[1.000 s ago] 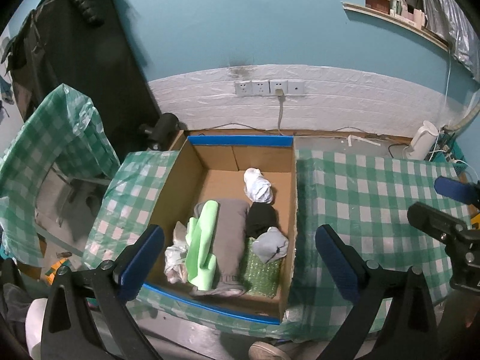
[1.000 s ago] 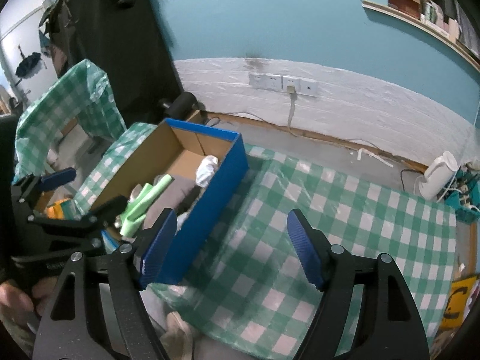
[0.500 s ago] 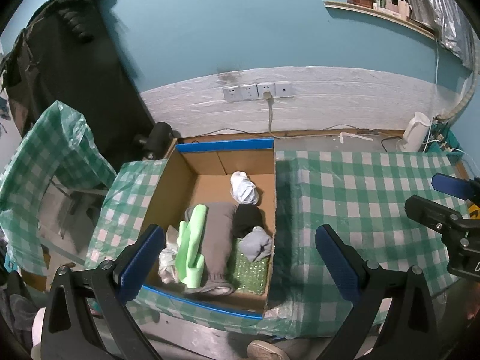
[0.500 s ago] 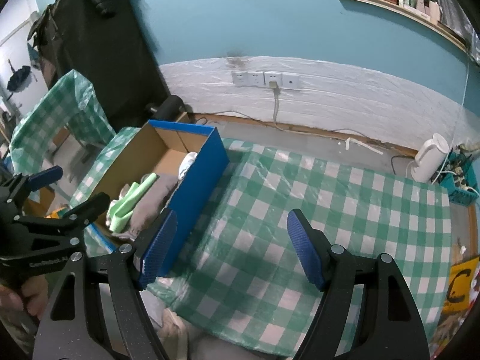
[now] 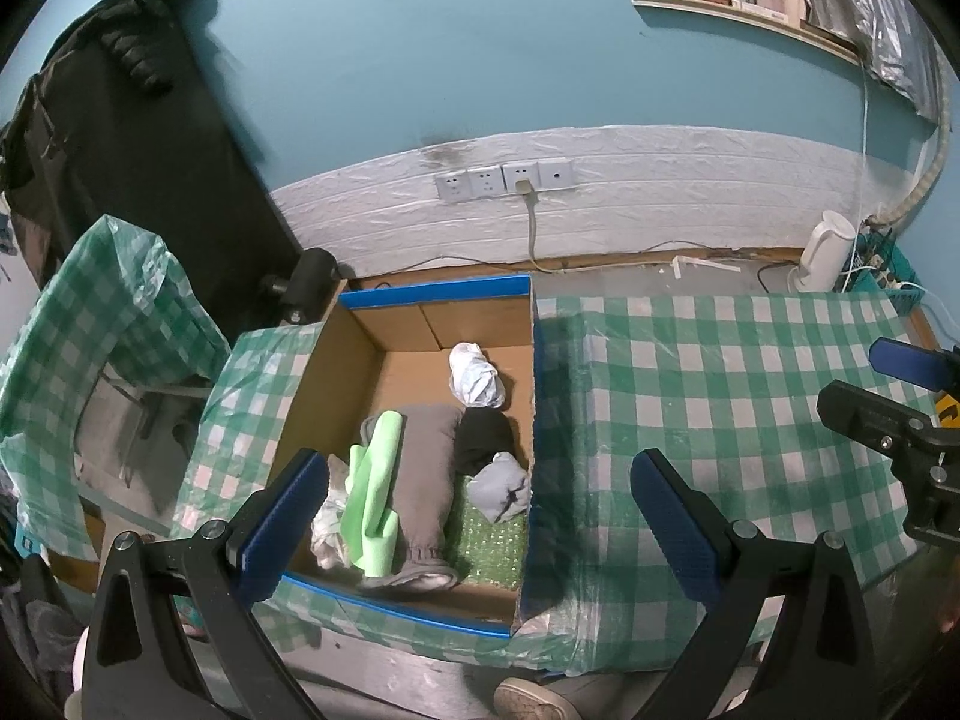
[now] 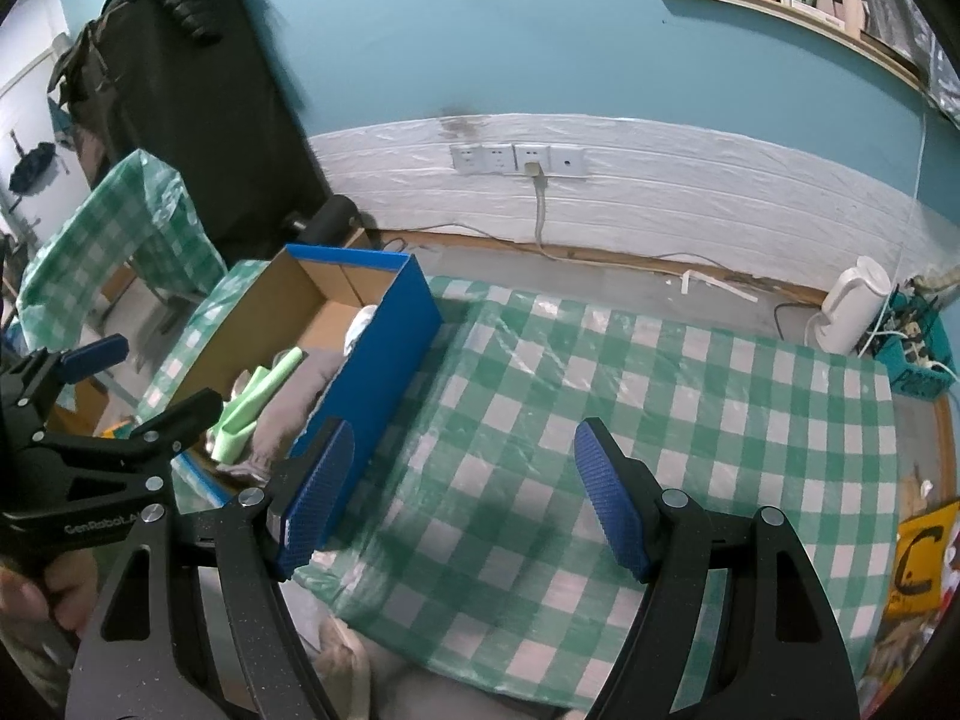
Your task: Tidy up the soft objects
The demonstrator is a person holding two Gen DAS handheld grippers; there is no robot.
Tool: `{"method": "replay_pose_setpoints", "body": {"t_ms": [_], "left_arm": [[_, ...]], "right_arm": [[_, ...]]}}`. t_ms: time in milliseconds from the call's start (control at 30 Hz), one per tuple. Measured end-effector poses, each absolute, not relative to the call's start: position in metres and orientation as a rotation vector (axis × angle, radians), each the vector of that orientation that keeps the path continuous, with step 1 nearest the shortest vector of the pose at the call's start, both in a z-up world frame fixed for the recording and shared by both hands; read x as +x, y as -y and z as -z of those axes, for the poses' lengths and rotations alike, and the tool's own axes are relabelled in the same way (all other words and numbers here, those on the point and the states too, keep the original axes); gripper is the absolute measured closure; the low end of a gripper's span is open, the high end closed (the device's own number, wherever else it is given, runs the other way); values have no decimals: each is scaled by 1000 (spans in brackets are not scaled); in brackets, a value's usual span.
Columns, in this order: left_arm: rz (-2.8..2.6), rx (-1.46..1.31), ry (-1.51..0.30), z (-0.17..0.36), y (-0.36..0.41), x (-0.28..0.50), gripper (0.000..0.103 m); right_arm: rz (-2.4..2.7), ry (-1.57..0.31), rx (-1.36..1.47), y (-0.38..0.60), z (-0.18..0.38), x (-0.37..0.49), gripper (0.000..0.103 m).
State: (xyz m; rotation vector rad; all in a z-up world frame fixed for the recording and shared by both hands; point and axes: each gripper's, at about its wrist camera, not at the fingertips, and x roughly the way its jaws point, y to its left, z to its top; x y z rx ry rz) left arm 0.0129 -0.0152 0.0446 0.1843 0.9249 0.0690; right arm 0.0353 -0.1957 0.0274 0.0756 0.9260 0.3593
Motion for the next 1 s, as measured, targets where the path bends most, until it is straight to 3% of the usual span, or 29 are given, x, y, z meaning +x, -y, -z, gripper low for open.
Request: {"method": "replay_pose_setpoints", "body": {"t_ms": [1000], "left_arm": [[-46, 191, -924, -47, 22, 9, 1]], "right_arm": [[-361, -926, 74, 199, -28, 35, 27]]}}
